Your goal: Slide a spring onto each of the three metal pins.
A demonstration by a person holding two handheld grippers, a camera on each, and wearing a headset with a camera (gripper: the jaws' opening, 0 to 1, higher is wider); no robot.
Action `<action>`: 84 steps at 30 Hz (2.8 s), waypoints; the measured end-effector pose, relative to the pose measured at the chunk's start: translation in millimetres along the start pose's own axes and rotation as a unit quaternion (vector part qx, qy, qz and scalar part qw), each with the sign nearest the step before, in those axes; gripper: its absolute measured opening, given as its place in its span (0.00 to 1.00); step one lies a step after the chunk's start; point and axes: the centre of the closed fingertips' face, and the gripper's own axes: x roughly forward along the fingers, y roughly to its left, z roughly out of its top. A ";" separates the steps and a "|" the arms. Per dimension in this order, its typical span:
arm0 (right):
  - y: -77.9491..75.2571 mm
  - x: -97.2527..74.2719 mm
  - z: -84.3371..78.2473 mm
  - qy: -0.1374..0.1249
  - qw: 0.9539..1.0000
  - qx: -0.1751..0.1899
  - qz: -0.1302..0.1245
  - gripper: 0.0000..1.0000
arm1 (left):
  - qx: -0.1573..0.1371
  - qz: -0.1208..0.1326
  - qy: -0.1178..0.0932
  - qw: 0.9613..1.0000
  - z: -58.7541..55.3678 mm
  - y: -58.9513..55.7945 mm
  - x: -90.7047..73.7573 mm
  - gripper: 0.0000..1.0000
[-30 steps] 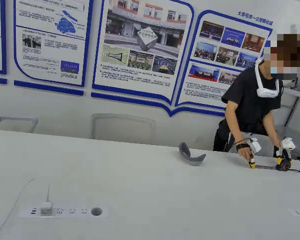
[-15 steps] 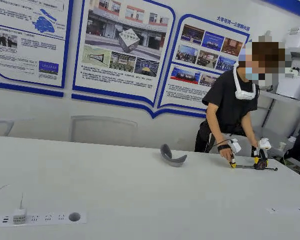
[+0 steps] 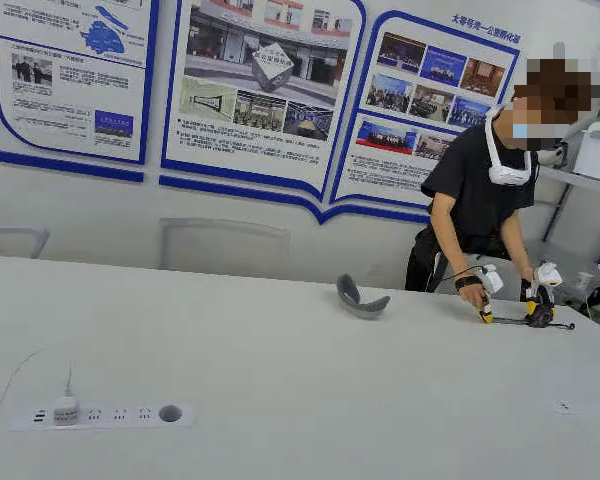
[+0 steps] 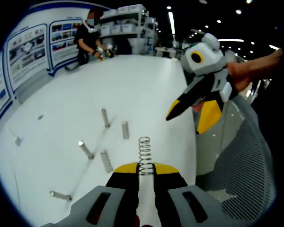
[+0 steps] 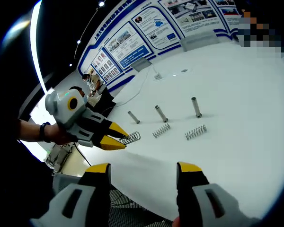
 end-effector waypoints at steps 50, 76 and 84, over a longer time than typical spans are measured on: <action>21.4 7.1 14.9 -0.049 0.991 0.112 0.063 0.14 | 0.057 -0.053 -0.011 0.997 21.7 -47.5 11.6 0.10; 54.0 -3.0 41.6 0.086 0.983 -0.149 0.068 0.12 | 0.039 -0.087 -0.069 0.993 48.2 -46.6 -5.7 0.10; 62.1 -5.4 35.4 0.149 0.958 -0.232 0.077 0.12 | 0.045 -0.097 -0.074 0.991 47.7 -51.8 -10.7 0.10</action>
